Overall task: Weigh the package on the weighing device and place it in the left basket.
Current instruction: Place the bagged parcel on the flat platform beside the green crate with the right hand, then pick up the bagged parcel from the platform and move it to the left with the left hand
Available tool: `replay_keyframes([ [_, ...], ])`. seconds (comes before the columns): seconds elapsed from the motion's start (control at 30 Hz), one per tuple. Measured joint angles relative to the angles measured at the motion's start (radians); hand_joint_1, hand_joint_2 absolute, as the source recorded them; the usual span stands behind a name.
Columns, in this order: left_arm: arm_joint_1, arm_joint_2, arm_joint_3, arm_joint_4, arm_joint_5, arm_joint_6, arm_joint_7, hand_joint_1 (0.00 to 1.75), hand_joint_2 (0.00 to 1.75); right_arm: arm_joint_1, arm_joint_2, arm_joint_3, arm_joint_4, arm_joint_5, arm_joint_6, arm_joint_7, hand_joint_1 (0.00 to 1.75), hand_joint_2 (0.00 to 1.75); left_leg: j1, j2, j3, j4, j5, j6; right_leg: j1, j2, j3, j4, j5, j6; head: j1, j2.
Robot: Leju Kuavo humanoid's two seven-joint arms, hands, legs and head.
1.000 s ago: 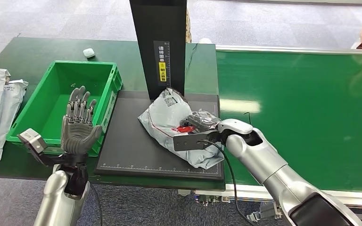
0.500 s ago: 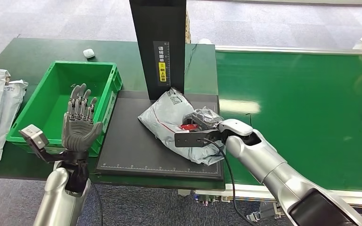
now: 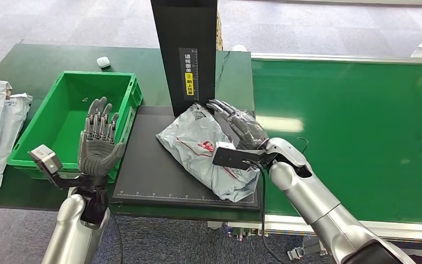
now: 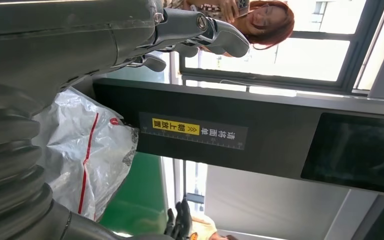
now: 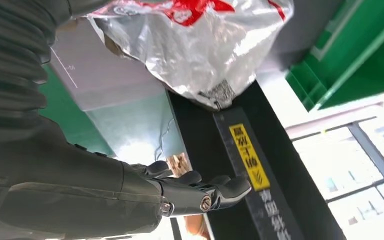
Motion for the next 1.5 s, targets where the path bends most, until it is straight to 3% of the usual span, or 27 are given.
replay_keyframes([
  [0.37, 0.000, 0.000, -0.012, 0.004, -0.027, 0.017, -0.004, 0.00, 1.75, 0.094, 0.007, -0.142, -0.168, -0.079, -0.118, -0.052, 0.00, 1.75, 0.000, 0.000, 0.000, 0.000, 0.000, 0.000, 0.000, 0.000, 0.000, 0.000, 0.000, 0.000, 0.000, 0.000],
  [0.43, -0.001, 0.000, -0.031, 0.004, -0.122, 0.078, -0.012, 0.00, 1.75, 0.116, 0.007, -0.184, -0.205, -0.113, -0.142, -0.057, 0.00, 1.75, 0.000, -0.001, 0.000, 0.000, 0.000, 0.000, 0.000, -0.001, 0.000, 0.000, 0.000, 0.000, 0.000, 0.000],
  [0.57, -0.025, 0.000, -0.118, 0.009, -0.497, 0.311, 0.019, 0.00, 1.75, 0.175, 0.019, -0.303, -0.302, -0.196, -0.180, -0.065, 0.00, 1.75, 0.000, -0.002, -0.001, 0.000, 0.000, 0.000, 0.000, -0.002, -0.001, -0.001, 0.000, 0.000, 0.000, 0.000],
  [0.7, -0.108, -0.017, -0.253, 0.066, -0.771, 0.387, 0.093, 0.00, 1.75, 0.217, 0.053, -0.407, -0.374, -0.205, -0.172, -0.053, 0.00, 1.75, 0.000, -0.002, -0.001, 0.000, 0.000, 0.001, -0.001, -0.002, -0.001, -0.001, 0.000, 0.001, 0.000, 0.000],
  [0.8, -0.192, -0.045, -0.355, 0.151, -0.895, 0.372, 0.153, 0.00, 1.75, 0.243, 0.073, -0.457, -0.405, -0.179, -0.150, -0.042, 0.00, 1.75, 0.000, -0.002, -0.001, 0.001, 0.000, 0.001, -0.001, -0.001, -0.001, -0.001, 0.001, 0.001, 0.000, 0.000],
  [0.93, -0.275, -0.082, -0.425, 0.271, -0.918, 0.284, 0.188, 0.00, 1.75, 0.281, 0.097, -0.498, -0.423, -0.154, -0.140, -0.044, 0.00, 1.75, 0.000, -0.001, -0.001, 0.001, 0.000, 0.001, -0.001, 0.000, -0.001, -0.001, 0.001, 0.001, 0.000, 0.000],
  [1.13, -0.317, -0.107, -0.456, 0.374, -0.915, 0.253, 0.189, 0.00, 1.75, 0.303, 0.114, -0.525, -0.431, -0.149, -0.138, -0.046, 0.00, 1.75, 0.000, 0.000, -0.001, 0.000, 0.000, 0.001, 0.000, 0.001, -0.001, -0.001, 0.001, 0.001, 0.000, 0.000],
  [1.5, -0.345, -0.117, -0.475, 0.438, -0.932, 0.218, 0.224, 0.00, 1.75, 0.311, 0.124, -0.540, -0.433, -0.145, -0.138, -0.046, 0.00, 1.75, 0.000, 0.000, -0.001, 0.000, 0.000, 0.001, -0.001, 0.000, -0.001, -0.001, 0.001, 0.001, 0.000, 0.000],
])
